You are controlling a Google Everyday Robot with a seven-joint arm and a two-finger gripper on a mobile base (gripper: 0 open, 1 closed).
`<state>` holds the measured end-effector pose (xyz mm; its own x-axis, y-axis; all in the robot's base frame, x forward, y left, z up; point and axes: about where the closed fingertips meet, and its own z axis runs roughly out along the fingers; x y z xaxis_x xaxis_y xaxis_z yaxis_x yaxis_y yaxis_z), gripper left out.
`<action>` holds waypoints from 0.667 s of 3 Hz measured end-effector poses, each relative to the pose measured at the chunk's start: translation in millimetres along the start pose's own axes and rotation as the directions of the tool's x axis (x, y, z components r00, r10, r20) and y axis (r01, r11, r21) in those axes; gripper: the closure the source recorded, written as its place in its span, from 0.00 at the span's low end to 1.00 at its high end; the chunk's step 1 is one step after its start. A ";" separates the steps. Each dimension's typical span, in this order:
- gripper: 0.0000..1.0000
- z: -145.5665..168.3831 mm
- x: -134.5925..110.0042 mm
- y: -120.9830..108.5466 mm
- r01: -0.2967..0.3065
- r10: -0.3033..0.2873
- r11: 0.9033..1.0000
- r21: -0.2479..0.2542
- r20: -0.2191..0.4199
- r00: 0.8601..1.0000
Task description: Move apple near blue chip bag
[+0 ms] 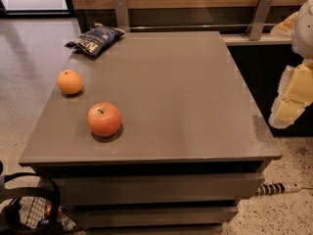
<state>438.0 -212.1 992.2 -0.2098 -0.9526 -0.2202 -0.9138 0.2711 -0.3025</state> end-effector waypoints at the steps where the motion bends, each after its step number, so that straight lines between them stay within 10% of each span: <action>1: 0.00 0.2 -0.2 0.1 0.000 0.000 1.000 -0.003 0.006 1.000; 2: 0.00 7.5 -2.9 1.5 -0.001 0.012 0.997 -0.075 0.150 0.989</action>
Offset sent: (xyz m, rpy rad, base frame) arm -0.0009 0.0092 -0.0100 0.2768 0.0860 0.1044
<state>439.8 -208.0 985.3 -0.1665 -0.9179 -0.3602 -0.9372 0.2608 -0.2314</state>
